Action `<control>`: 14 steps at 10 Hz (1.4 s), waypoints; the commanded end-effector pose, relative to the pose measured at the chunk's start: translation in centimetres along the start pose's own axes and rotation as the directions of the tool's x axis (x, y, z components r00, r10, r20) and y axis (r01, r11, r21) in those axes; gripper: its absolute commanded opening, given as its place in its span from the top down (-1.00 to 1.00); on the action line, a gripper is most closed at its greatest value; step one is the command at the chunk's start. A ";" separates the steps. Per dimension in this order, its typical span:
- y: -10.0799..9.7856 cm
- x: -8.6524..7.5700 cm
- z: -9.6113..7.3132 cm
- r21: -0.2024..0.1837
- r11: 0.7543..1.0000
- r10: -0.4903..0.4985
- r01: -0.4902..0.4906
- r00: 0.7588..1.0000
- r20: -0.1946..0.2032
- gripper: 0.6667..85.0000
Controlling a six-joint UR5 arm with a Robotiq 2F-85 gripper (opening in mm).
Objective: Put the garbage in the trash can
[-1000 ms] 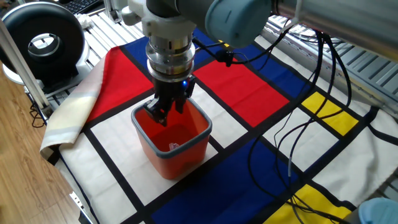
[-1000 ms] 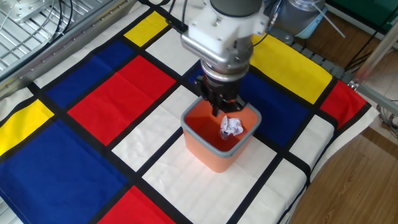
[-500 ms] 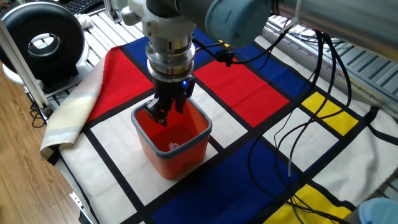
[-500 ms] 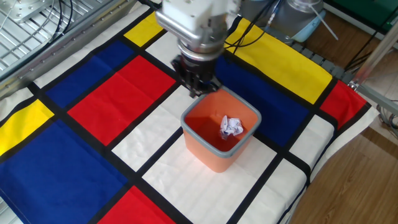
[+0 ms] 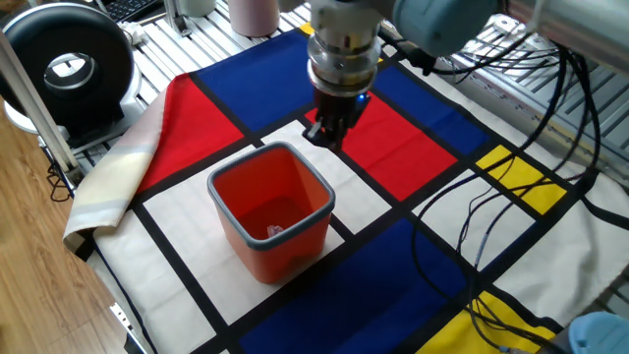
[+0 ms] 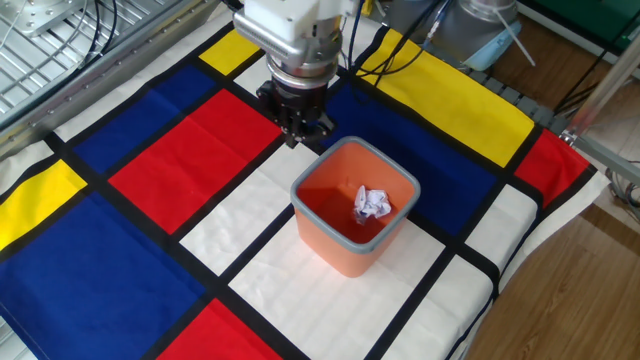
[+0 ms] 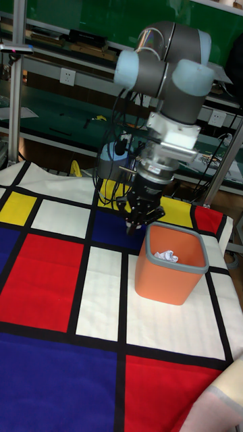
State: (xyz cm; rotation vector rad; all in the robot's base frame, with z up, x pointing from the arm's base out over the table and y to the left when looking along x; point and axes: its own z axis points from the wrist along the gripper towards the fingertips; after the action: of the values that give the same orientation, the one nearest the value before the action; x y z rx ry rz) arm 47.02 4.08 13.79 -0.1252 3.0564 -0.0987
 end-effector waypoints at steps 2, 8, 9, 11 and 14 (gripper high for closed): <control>-1.9 0.5 3.2 -0.006 1.000 0.028 -0.028 0.999 0.020 0.99; -1.4 2.1 6.5 -0.052 0.969 0.238 -0.240 0.971 -0.036 0.99; -1.3 2.1 6.8 -0.056 0.968 0.241 -0.243 0.970 -0.039 0.99; -0.9 1.9 7.2 -0.077 0.968 0.237 -0.239 0.971 -0.035 0.99; -1.5 2.1 7.2 -0.055 0.975 0.215 -0.216 0.976 -0.032 0.99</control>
State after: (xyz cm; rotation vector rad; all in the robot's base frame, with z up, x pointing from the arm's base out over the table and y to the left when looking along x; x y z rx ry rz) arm 45.67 1.97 6.75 0.2052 3.0771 -0.0084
